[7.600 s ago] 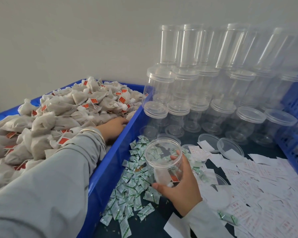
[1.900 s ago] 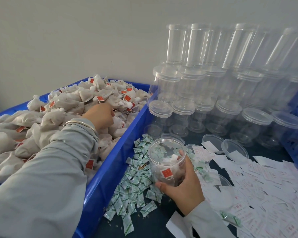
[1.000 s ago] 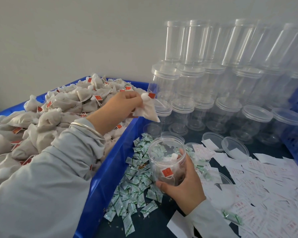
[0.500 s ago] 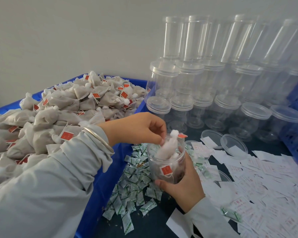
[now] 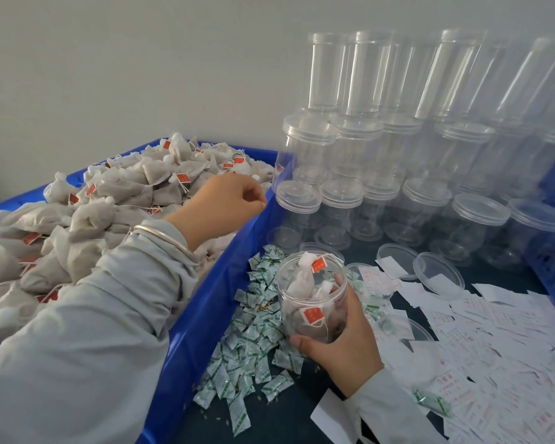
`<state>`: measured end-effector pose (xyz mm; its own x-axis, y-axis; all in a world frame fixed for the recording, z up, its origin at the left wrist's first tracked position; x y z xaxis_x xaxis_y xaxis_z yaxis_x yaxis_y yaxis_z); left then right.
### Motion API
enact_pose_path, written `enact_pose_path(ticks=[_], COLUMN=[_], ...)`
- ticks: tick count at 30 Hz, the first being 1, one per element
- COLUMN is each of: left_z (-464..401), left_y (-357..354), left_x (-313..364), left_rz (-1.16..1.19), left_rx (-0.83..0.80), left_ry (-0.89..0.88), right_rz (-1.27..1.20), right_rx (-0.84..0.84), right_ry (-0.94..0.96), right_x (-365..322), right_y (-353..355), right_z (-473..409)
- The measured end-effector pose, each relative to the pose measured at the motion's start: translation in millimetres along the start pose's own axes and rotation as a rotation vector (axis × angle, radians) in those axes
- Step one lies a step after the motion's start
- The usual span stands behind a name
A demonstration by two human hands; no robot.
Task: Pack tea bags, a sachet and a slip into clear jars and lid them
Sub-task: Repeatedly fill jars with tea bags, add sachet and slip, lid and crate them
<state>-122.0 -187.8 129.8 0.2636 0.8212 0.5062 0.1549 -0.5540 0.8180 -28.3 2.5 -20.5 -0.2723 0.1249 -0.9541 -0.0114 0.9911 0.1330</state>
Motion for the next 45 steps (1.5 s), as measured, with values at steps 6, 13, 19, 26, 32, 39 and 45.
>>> enact_pose_path(ticks=[6, 13, 19, 26, 32, 39, 45], left_z=[-12.7, -10.1, -11.7, -1.4, 1.9, -6.1, 2.7], left_y=[23.9, 10.3, 11.8, 18.5, 25.4, 28.8, 15.4], left_x=[-45.0, -68.1, -70.3, -61.0, -53.4, -51.6, -7.2], left_rz=[-0.219, -0.498, -0.529, -0.706, -0.629, -0.46, 0.048], left_rx=[0.149, -0.108, -0.201, -0.372, -0.33, -0.059, -0.125], left_ry=[0.217, 0.384, 0.41, 0.422, 0.456, 0.368, 0.063], right_rz=[0.014, 0.013, -0.003, -0.02, -0.01, -0.011, -0.024], right_rx=[0.0, 0.003, -0.014, -0.018, -0.01, -0.011, -0.017], right_ry=[0.007, -0.015, -0.018, -0.043, -0.047, -0.03, -0.04], right_x=[0.9, 1.3, 1.3, 1.5, 1.1, -1.8, -1.2], right_y=[0.9, 0.7, 0.7, 1.4, 1.4, 1.3, 2.1], right_z=[0.1, 0.2, 0.5, 0.1, 0.8, 1.9, 2.3])
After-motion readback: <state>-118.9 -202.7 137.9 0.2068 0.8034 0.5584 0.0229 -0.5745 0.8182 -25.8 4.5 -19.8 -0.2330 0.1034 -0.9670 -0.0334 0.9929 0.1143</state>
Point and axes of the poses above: each hand's wrist, its own z-axis away from the middle knuckle, its own y-axis out of the back of the hand, x = y × z, the point moved 2 cm from there along -z, towards the middle knuckle, and after that the axes turned 1 degree about x, right-handed, at the moved point
